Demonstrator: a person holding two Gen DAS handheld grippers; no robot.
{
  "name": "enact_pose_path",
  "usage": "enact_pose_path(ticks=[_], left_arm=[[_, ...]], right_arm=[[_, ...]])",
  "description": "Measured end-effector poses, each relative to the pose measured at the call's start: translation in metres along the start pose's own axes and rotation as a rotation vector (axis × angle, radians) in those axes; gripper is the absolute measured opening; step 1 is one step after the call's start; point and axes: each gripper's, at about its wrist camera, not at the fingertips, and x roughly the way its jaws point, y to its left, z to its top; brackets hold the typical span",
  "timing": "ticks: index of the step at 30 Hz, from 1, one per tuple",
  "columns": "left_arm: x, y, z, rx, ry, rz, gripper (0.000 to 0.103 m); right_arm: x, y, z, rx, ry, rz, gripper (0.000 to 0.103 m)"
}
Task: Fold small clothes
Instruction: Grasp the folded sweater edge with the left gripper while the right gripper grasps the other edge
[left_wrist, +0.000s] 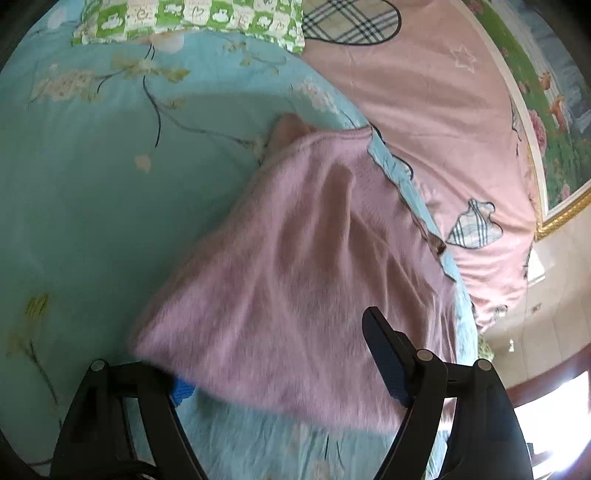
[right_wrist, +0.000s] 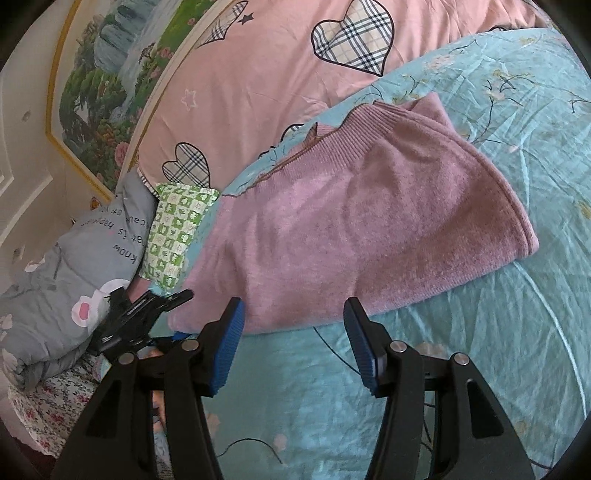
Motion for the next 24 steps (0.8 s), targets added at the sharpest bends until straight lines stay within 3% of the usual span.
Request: enact_pose_path(ticks=[3, 5, 8, 12, 17, 21, 24], left_arm=[[0.005, -0.009, 0.002, 0.030, -0.023, 0.033, 0.072], [0.009, -0.016, 0.002, 0.068, -0.023, 0.045, 0.031], [0.008, -0.028, 0.000, 0.114, -0.043, 0.051, 0.017], [-0.008, -0.062, -0.002, 0.216, -0.092, -0.008, 0.011], [-0.019, -0.133, -0.023, 0.394, -0.124, -0.111, 0.009], [-0.009, -0.182, -0.056, 0.517, -0.064, -0.223, 0.009], [0.016, -0.207, -0.088, 0.612, 0.005, -0.235, 0.009]], right_arm=[[-0.002, 0.003, 0.003, -0.006, -0.003, 0.003, 0.057], [-0.003, 0.002, 0.005, -0.004, -0.005, 0.006, 0.057], [-0.005, 0.000, 0.009, -0.001, -0.010, 0.008, 0.057], [-0.010, -0.004, 0.016, -0.020, -0.020, 0.016, 0.057], [-0.024, -0.020, 0.031, 0.003, -0.054, 0.004, 0.057], [-0.035, -0.037, 0.047, 0.025, -0.084, 0.002, 0.057], [-0.036, -0.048, 0.064, 0.031, -0.076, -0.006, 0.057]])
